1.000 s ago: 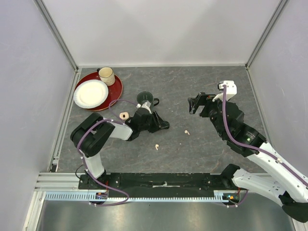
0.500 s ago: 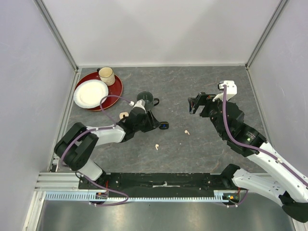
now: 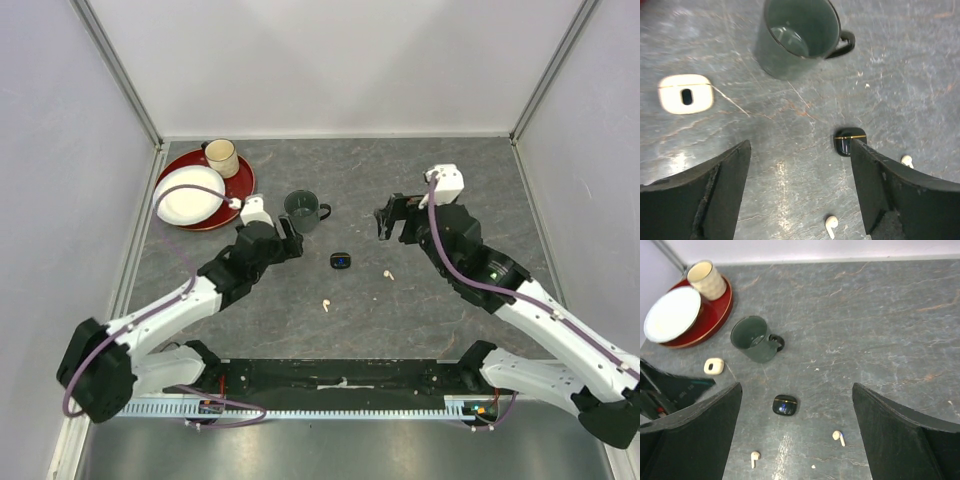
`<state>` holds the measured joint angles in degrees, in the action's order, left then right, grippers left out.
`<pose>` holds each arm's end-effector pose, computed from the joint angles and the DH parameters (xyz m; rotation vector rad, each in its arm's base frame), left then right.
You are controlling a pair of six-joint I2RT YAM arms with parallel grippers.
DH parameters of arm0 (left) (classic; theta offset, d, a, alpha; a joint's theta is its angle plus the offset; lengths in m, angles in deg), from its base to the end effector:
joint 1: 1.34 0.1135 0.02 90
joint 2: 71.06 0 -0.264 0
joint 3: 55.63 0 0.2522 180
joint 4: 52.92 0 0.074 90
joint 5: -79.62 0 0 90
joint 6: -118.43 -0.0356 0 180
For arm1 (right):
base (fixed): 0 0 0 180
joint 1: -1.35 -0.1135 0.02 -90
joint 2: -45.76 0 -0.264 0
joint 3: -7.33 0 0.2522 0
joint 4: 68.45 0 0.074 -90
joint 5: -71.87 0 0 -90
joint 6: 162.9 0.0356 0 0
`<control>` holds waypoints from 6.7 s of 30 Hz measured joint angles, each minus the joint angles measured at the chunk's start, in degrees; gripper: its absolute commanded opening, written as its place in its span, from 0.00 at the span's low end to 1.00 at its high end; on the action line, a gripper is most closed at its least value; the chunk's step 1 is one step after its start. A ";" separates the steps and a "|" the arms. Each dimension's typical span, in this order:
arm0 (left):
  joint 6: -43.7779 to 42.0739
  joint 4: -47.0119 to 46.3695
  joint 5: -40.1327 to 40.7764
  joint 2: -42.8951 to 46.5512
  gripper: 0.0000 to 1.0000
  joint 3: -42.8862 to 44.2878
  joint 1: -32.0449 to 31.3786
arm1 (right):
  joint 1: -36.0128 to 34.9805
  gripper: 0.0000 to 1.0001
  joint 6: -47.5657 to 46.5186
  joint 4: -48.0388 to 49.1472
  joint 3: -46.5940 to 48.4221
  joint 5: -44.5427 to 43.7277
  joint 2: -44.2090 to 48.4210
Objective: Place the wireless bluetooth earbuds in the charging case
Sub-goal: Place the charging case at the center of the board, then pick up the charging case at the center of the board.
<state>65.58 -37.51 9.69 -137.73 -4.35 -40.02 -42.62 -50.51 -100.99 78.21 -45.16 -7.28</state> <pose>0.2035 -0.1473 0.2340 -0.1823 2.0944 -0.4382 0.1578 0.1297 0.3749 -0.0090 1.8163 0.3948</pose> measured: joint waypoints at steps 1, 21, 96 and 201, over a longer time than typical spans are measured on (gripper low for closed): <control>-0.57 0.85 1.27 1.95 0.87 -0.11 0.17 | 0.00 0.98 -0.37 0.26 0.00 1.01 -0.90; -12.37 6.93 -10.40 10.29 0.90 -4.04 22.01 | 0.00 0.98 -10.23 19.12 -9.40 19.37 -13.00; -20.96 17.07 -16.81 -22.99 0.43 12.33 10.03 | 2.16 0.98 -9.92 13.44 -9.29 8.87 -7.08; -9.05 14.03 -10.03 29.68 0.99 -4.17 19.47 | -17.92 0.63 -15.23 44.83 -11.78 19.02 -51.17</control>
<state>56.53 -23.48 -0.34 -108.05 -8.53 -20.54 -60.54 -65.74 -56.16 66.43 -26.14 -58.44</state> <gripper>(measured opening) 0.987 0.639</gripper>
